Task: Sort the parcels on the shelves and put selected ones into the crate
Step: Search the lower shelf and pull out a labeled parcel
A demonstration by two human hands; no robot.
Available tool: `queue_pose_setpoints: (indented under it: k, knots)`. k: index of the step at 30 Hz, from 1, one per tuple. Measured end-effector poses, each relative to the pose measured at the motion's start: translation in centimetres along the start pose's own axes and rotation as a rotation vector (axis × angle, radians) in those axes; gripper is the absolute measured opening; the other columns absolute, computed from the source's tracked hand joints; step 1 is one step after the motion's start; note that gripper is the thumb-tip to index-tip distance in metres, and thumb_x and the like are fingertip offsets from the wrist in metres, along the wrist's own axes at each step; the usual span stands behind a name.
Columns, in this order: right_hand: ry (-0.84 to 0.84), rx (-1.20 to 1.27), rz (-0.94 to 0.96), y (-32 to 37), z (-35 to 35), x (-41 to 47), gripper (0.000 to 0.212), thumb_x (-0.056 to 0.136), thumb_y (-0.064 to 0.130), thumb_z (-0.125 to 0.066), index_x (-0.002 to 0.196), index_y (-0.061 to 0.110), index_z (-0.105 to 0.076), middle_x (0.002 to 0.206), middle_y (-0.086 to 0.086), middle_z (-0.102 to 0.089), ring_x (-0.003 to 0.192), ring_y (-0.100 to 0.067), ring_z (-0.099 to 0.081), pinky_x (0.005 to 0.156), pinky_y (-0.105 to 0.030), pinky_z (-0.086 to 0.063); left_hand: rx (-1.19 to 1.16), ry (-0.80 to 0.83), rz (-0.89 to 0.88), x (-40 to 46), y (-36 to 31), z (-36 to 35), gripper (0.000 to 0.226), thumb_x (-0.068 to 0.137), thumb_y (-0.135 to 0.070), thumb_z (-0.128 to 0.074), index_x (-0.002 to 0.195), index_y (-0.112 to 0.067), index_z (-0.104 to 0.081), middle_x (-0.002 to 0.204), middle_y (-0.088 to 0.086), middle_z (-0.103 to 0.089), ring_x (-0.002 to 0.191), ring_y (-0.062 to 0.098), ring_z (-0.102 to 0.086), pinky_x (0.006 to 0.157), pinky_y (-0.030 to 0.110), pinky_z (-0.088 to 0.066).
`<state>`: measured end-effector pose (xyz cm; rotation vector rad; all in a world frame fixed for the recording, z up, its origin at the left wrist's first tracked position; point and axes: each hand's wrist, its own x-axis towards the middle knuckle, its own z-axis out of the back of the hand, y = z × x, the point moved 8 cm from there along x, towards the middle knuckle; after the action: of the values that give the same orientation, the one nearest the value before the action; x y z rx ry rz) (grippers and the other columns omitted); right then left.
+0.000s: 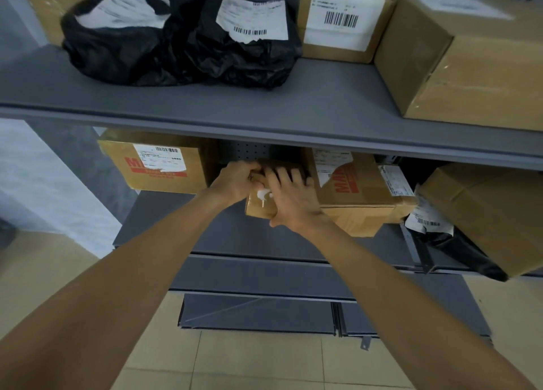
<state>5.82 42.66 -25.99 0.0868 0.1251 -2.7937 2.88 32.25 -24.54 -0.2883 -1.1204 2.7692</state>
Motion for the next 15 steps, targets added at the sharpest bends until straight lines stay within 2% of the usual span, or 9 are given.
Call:
queue_pose_setpoints:
  k: [3,5,7,9,12,14,15]
  knots:
    - [-0.077,0.022,-0.013,-0.1,0.4,-0.4,0.108,0.063,0.041,-0.083,0.148,0.017,-0.019,0.14,-0.007,-0.036,0.126,-0.031,-0.036,0.098,-0.05,-0.041,-0.073,0.042,0.015,-0.1,0.3,0.3,0.043,0.086,-0.008,-0.067,0.128,-0.013,-0.059,0.117,0.009,-0.064,0.106,0.024,-0.063,0.083,0.04,-0.058]
    - [-0.112,0.122,-0.041,-0.8,1.0,-0.7,0.107,0.059,0.045,-0.083,0.144,0.017,-0.025,0.137,-0.006,-0.038,0.124,-0.029,-0.038,0.095,-0.045,-0.043,-0.231,0.085,0.044,-0.4,0.4,1.0,0.051,0.087,-0.007,-0.067,0.136,-0.012,-0.052,0.127,0.009,-0.059,0.113,0.022,-0.059,0.079,0.039,-0.058]
    - [-0.13,0.367,-0.118,-2.3,1.6,-0.8,0.109,0.055,0.045,-0.085,0.143,0.017,-0.027,0.137,-0.005,-0.04,0.123,-0.027,-0.041,0.094,-0.041,-0.044,-0.365,0.103,0.076,-0.9,0.4,2.0,0.054,0.089,-0.015,-0.067,0.139,-0.014,-0.047,0.124,0.002,-0.059,0.113,0.016,-0.055,0.083,0.039,-0.054]
    - [-0.12,0.747,-0.216,-3.8,1.9,-0.9,0.108,0.054,0.04,-0.086,0.142,0.02,-0.028,0.135,-0.001,-0.046,0.121,-0.021,-0.047,0.094,-0.038,-0.046,-0.384,0.101,0.113,-1.3,0.9,2.8,0.048,0.092,-0.032,-0.062,0.137,-0.022,-0.049,0.114,-0.006,-0.059,0.105,0.011,-0.055,0.088,0.036,-0.051]
    - [0.027,1.167,-0.294,-4.4,1.3,-1.1,0.082,0.068,0.029,-0.084,0.136,0.024,-0.038,0.12,0.005,-0.059,0.102,-0.01,-0.059,0.076,-0.022,-0.049,-0.345,0.15,0.124,-2.2,2.7,2.6,0.037,0.091,-0.046,-0.056,0.124,-0.028,-0.055,0.109,-0.007,-0.066,0.097,0.006,-0.062,0.076,0.024,-0.051]
    - [0.133,1.277,-0.295,-4.4,0.7,-1.3,0.07,0.077,0.027,-0.08,0.134,0.027,-0.041,0.109,0.008,-0.062,0.092,-0.004,-0.06,0.066,-0.02,-0.049,-0.296,0.211,0.122,-2.7,4.0,1.9,0.041,0.088,-0.046,-0.062,0.125,-0.031,-0.054,0.11,-0.009,-0.067,0.101,0.007,-0.063,0.075,0.022,-0.05]
    - [0.163,1.301,-0.3,-4.6,0.4,-1.3,0.068,0.078,0.028,-0.078,0.135,0.028,-0.041,0.108,0.009,-0.063,0.093,-0.005,-0.061,0.067,-0.023,-0.051,-0.293,0.232,0.13,-2.9,4.5,1.6,0.045,0.086,-0.044,-0.065,0.128,-0.033,-0.053,0.109,-0.011,-0.067,0.101,0.006,-0.063,0.076,0.021,-0.049]
